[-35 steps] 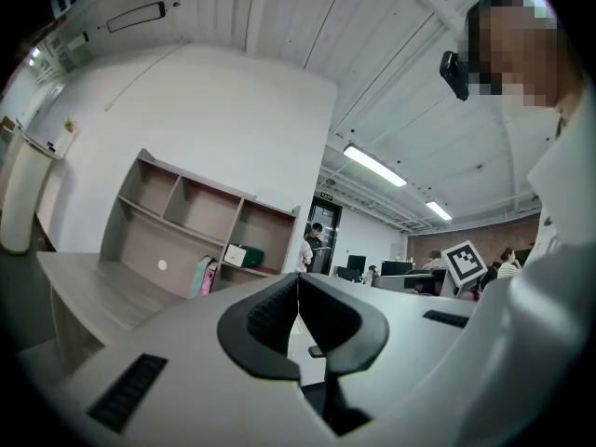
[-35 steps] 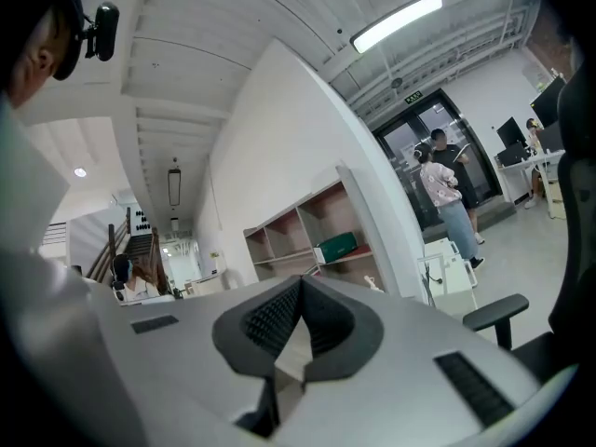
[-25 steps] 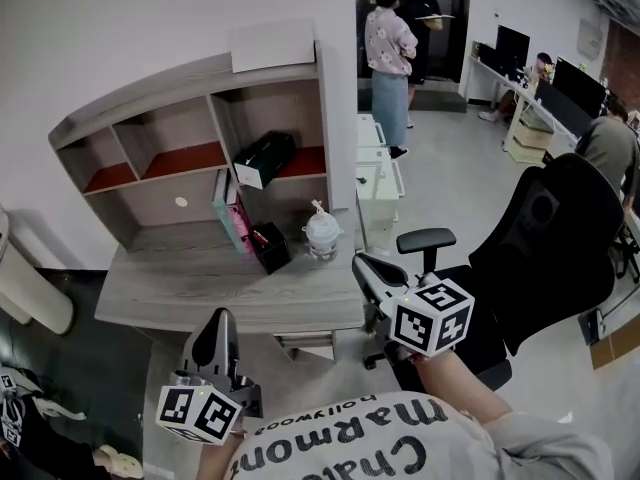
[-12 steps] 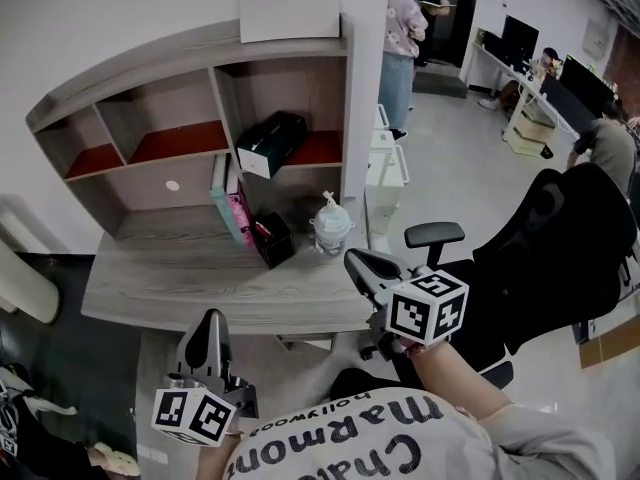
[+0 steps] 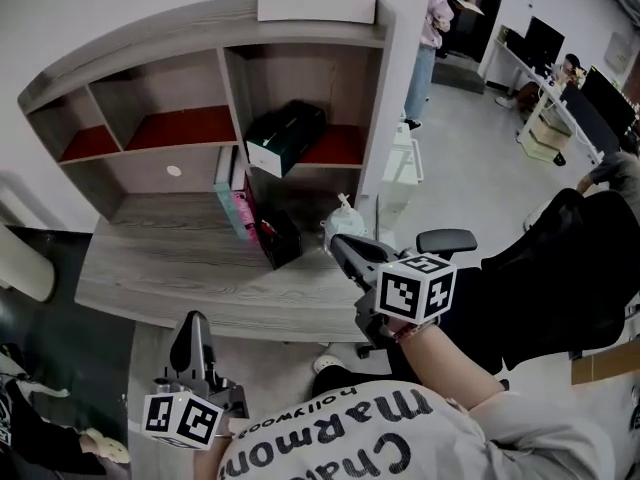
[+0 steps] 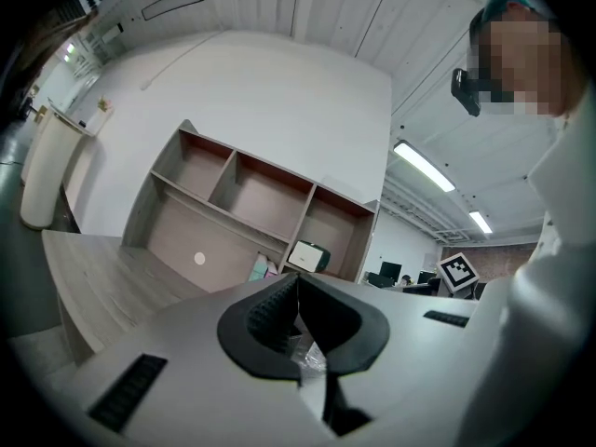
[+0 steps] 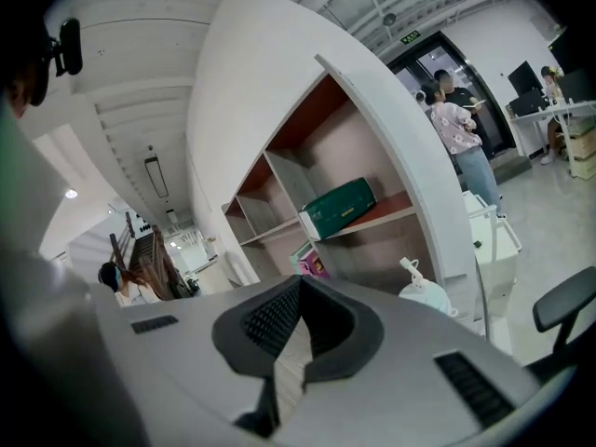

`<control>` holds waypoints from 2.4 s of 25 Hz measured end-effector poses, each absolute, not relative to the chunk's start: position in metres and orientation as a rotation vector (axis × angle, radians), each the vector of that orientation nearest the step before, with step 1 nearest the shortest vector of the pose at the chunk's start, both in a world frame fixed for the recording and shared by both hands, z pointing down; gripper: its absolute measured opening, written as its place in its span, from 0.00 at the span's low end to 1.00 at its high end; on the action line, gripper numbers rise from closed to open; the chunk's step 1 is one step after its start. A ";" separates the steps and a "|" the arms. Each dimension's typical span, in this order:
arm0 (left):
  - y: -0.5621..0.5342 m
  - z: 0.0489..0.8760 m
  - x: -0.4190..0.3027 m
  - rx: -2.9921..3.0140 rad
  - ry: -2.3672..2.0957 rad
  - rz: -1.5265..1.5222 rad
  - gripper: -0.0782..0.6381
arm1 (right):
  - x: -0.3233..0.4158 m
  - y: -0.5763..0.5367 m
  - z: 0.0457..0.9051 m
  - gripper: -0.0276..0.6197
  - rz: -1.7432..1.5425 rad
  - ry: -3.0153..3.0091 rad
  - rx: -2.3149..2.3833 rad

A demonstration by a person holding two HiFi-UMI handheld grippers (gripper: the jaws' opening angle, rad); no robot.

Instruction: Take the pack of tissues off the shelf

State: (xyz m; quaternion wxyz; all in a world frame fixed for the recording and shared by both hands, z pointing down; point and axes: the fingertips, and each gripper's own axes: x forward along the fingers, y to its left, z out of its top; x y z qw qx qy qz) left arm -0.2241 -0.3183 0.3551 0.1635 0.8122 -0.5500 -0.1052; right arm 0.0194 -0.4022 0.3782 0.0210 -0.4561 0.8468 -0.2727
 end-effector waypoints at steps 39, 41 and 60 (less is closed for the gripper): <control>-0.310 0.353 -0.298 2.009 -1.970 -0.317 0.13 | -0.039 -0.570 0.357 0.76 -1.363 1.927 -0.943; -0.308 0.354 -0.302 1.998 -1.979 -0.317 0.13 | -0.040 -0.575 0.359 0.78 -1.403 1.857 -0.928; -0.284 0.360 -0.335 1.908 -2.041 -0.320 0.13 | -0.043 -0.601 0.376 0.77 -1.459 1.668 -0.932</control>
